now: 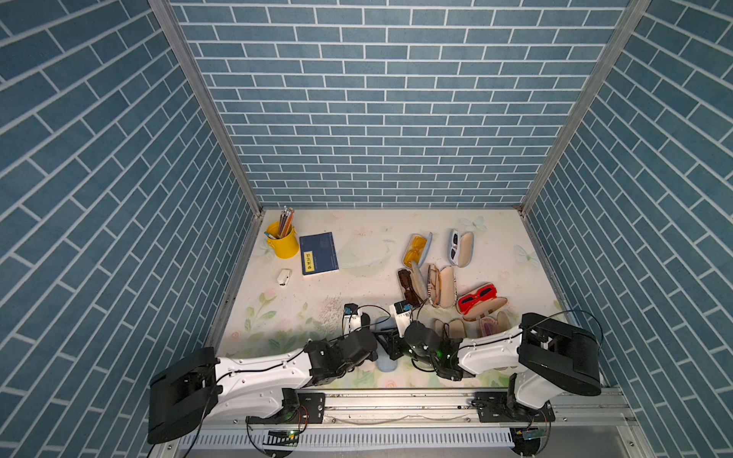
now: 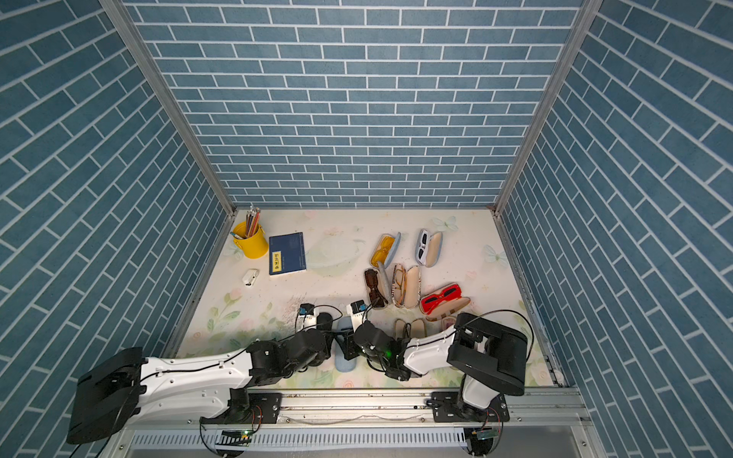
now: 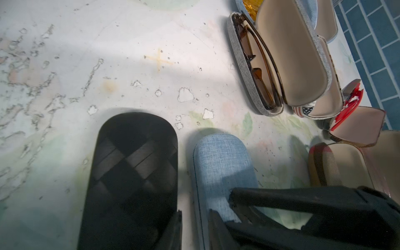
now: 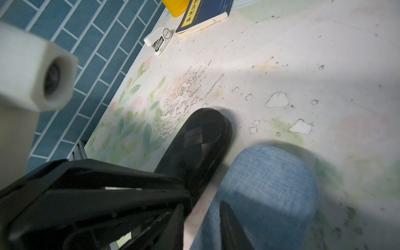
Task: Close the glasses case
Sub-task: Close the glasses case at the center of the board.
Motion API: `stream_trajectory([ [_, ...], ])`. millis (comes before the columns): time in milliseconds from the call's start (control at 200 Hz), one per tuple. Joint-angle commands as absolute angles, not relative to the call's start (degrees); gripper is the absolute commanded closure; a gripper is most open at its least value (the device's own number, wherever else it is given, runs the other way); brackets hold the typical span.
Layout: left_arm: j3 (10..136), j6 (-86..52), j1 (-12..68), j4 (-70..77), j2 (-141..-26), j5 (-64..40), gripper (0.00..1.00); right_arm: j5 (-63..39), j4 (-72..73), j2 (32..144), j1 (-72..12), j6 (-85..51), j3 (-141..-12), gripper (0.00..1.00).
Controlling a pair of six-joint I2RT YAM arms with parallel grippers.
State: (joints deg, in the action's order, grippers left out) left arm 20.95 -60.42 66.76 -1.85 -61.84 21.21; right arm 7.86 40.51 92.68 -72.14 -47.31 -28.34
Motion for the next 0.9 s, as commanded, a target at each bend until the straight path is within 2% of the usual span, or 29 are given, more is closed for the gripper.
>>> stream_trajectory([
  [0, 22.11, -61.88, 68.24, 3.16, -58.23, 21.16, 0.73, 5.33, 34.3, 96.14, -72.94, -48.54, -27.01, 0.7],
  [190, 22.88, -62.19, 69.29, 0.57, -53.31, 23.38, 0.71, 5.02, 38.14, 91.81, -72.7, -48.53, -25.32, 0.67],
  [465, 26.38, -60.84, 71.82, -2.74, -52.82, 26.59, 0.52, 6.18, 35.21, 80.36, -71.46, -48.46, -22.18, 0.58],
  [605, 27.78, -60.65, 73.53, -2.09, -55.17, 27.03, 0.44, 8.88, 27.78, 69.06, -69.27, -47.89, -18.46, 0.51],
  [750, 31.25, -60.3, 75.77, -0.66, -60.71, 27.07, 0.35, 12.91, 14.16, 53.44, -66.75, -46.99, -15.95, 0.41],
  [895, 34.57, -59.43, 77.38, 3.49, -68.37, 24.37, 0.32, 15.02, -0.39, 38.14, -63.2, -46.5, -14.78, 0.31],
])
